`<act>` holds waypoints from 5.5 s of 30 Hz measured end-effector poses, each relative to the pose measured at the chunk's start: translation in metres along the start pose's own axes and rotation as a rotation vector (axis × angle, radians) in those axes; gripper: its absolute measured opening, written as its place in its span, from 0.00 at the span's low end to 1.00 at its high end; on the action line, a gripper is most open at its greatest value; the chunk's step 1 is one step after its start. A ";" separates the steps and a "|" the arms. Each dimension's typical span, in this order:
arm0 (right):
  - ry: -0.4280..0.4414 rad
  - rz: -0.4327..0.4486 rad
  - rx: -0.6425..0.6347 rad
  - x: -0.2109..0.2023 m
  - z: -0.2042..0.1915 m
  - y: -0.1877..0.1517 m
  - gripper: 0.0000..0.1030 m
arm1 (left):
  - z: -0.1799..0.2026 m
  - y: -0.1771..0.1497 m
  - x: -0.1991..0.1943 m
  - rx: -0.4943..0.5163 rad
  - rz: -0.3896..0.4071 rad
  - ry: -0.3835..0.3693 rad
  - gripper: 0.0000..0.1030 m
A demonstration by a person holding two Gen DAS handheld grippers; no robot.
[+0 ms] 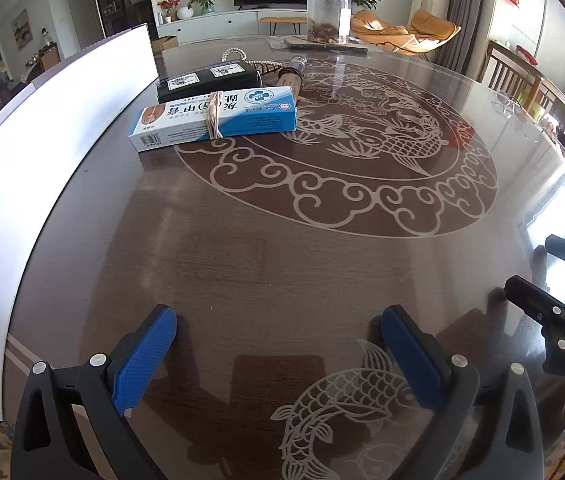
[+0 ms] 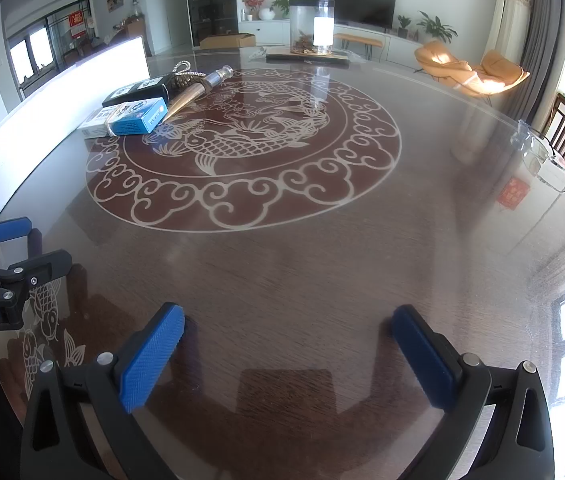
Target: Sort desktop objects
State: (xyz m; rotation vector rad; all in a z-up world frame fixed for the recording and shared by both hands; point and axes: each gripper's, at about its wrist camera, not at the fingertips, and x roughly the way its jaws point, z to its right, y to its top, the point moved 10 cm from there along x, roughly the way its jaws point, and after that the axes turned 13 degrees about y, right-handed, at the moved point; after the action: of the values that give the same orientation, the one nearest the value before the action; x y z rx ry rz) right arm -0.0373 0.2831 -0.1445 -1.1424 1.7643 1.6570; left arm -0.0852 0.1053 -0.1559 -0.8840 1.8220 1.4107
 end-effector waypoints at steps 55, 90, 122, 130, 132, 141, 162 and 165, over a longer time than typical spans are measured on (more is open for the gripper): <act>0.111 -0.061 -0.017 0.076 -0.020 0.100 1.00 | -0.079 -0.005 0.018 -0.299 -0.070 0.157 1.00; 0.119 -0.004 -0.122 0.140 -0.064 0.191 0.27 | -0.073 0.001 0.022 -0.272 -0.044 0.170 1.00; 0.089 -0.010 -0.090 0.028 -0.018 0.035 0.97 | -0.065 0.052 0.034 -0.528 -0.213 0.074 1.00; 0.132 -0.003 -0.097 0.027 -0.024 0.035 0.97 | -0.092 0.096 0.090 -0.671 -0.306 0.224 1.00; 0.145 0.005 -0.085 0.026 -0.023 0.036 0.97 | -0.097 0.105 0.102 -0.613 -0.316 0.285 1.00; 0.166 0.017 -0.065 0.023 -0.022 0.036 0.97 | -0.091 0.121 0.113 -0.471 -0.282 0.260 1.00; 0.195 0.048 -0.032 0.019 -0.020 0.039 0.97 | -0.132 0.093 0.102 -0.757 -0.296 0.404 1.00; 0.199 0.040 -0.027 0.021 -0.019 0.039 0.97 | -0.123 0.106 0.106 -0.602 -0.214 0.364 1.00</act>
State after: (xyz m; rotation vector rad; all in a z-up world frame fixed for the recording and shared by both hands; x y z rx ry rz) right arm -0.0767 0.2567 -0.1352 -1.3328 1.9020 1.6429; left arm -0.2436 -0.0063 -0.1625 -1.6793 1.4865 1.7717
